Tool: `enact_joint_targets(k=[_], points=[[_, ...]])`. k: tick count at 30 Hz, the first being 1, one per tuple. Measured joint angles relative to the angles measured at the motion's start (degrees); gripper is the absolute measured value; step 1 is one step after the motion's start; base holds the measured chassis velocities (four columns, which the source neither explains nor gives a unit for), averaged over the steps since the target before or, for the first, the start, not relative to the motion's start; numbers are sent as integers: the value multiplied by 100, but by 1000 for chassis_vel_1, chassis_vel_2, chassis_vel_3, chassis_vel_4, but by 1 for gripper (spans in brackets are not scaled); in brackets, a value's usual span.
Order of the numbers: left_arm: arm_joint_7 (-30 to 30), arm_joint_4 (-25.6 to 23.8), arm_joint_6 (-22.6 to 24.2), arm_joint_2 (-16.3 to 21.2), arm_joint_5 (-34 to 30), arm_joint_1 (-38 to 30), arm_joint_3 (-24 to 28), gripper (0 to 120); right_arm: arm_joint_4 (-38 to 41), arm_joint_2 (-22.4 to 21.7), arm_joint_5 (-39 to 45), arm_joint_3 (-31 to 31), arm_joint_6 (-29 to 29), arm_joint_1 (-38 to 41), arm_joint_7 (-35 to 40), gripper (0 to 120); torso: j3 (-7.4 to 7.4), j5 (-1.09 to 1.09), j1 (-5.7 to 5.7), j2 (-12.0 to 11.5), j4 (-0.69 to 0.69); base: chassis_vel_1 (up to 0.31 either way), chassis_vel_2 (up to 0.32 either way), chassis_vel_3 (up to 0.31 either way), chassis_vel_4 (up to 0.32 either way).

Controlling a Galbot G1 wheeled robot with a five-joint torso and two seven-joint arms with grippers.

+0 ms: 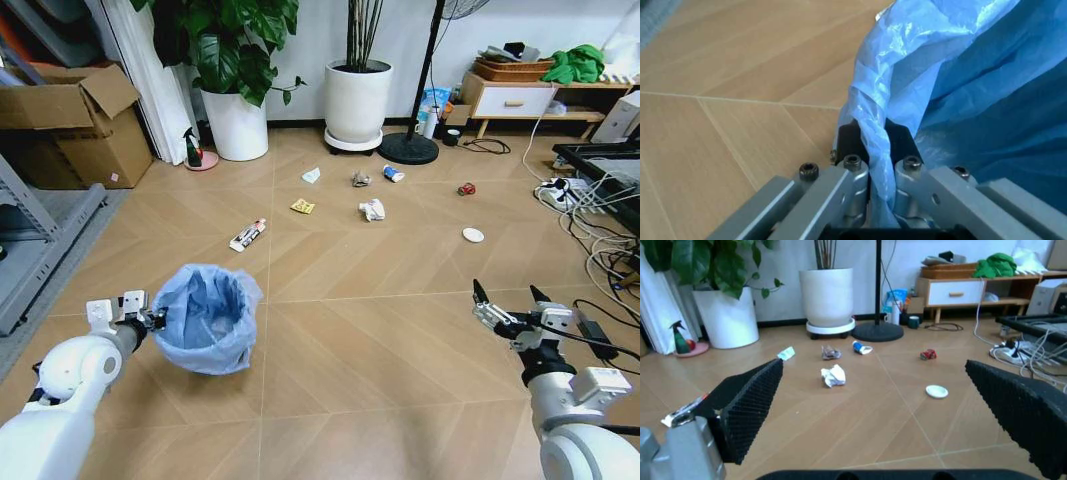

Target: Pick up the trash bin and place the garbage on the floor into it.

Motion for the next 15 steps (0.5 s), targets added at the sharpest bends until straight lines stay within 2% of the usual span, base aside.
enact_joint_targets(k=[9, 15], points=[[118, -774, -249, -351, 458, 533, -210, 0, 6, -51, -13, 14, -10, 53, -6, 100, 0, -2, 0, 0, 0, 0, 0, 0, 0], [139, -943, -266, -408, 570, 556, -142, 0, 9, -44, -60, 20, -29, 37, -23, 100, 0, -1, 0, 0, -1, 0, 0, 0, 0]])
